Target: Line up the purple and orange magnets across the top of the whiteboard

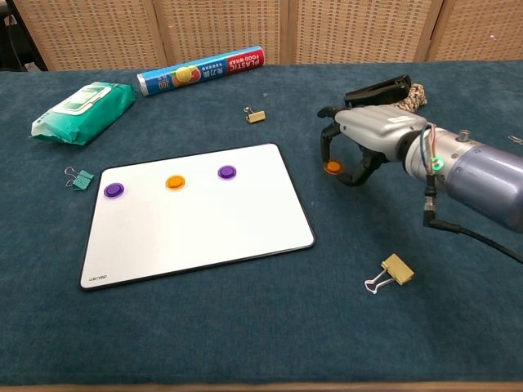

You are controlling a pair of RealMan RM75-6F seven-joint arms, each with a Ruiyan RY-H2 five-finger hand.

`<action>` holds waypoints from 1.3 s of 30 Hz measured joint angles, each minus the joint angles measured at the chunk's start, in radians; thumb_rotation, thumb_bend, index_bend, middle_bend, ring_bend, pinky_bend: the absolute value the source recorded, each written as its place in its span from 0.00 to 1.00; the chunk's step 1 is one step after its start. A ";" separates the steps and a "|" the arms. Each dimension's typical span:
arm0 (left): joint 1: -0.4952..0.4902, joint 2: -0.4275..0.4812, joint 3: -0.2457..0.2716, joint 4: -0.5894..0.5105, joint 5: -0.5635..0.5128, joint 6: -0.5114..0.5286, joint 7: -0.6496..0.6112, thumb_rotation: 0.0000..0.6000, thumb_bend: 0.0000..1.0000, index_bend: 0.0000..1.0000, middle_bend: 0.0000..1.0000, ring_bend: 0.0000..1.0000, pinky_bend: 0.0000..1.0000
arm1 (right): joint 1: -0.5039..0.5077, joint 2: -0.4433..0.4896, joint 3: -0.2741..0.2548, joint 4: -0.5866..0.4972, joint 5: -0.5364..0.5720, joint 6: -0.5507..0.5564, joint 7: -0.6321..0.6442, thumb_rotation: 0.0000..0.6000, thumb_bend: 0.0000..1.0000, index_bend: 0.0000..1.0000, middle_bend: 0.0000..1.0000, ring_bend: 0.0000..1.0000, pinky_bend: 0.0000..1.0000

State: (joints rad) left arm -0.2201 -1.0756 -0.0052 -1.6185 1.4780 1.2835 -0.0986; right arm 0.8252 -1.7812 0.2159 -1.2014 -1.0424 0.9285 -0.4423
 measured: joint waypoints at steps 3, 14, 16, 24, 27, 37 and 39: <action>0.000 0.000 0.001 0.000 0.001 0.000 0.001 1.00 0.20 0.00 0.00 0.00 0.00 | 0.037 -0.017 0.031 0.001 0.015 -0.019 -0.018 1.00 0.41 0.59 0.00 0.00 0.00; 0.001 0.009 -0.001 -0.001 0.000 0.001 -0.019 1.00 0.20 0.00 0.00 0.00 0.00 | 0.174 -0.135 0.114 0.124 0.130 -0.096 -0.106 1.00 0.41 0.59 0.00 0.00 0.00; 0.001 0.012 -0.002 -0.001 0.001 0.002 -0.025 1.00 0.20 0.00 0.00 0.00 0.00 | 0.184 -0.154 0.119 0.147 0.147 -0.103 -0.114 1.00 0.41 0.59 0.00 0.00 0.00; 0.001 0.020 -0.002 -0.002 0.003 0.003 -0.042 1.00 0.20 0.00 0.00 0.00 0.00 | 0.208 -0.190 0.123 0.200 0.170 -0.111 -0.124 1.00 0.41 0.59 0.00 0.00 0.00; 0.002 0.021 -0.001 -0.003 0.004 0.003 -0.044 1.00 0.20 0.00 0.00 0.00 0.00 | 0.216 -0.198 0.126 0.214 0.174 -0.114 -0.124 1.00 0.41 0.59 0.00 0.00 0.00; 0.002 0.023 -0.002 -0.004 0.002 0.003 -0.048 1.00 0.20 0.00 0.00 0.00 0.00 | 0.232 -0.209 0.129 0.235 0.191 -0.119 -0.132 1.00 0.41 0.59 0.00 0.00 0.00; 0.002 0.024 -0.002 -0.004 0.003 0.004 -0.049 1.00 0.20 0.00 0.00 0.00 0.00 | 0.230 -0.210 0.126 0.236 0.196 -0.119 -0.135 1.00 0.41 0.59 0.00 0.00 0.00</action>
State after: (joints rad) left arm -0.2178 -1.0520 -0.0074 -1.6222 1.4815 1.2872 -0.1473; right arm 1.0551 -1.9907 0.3423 -0.9650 -0.8464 0.8095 -0.5775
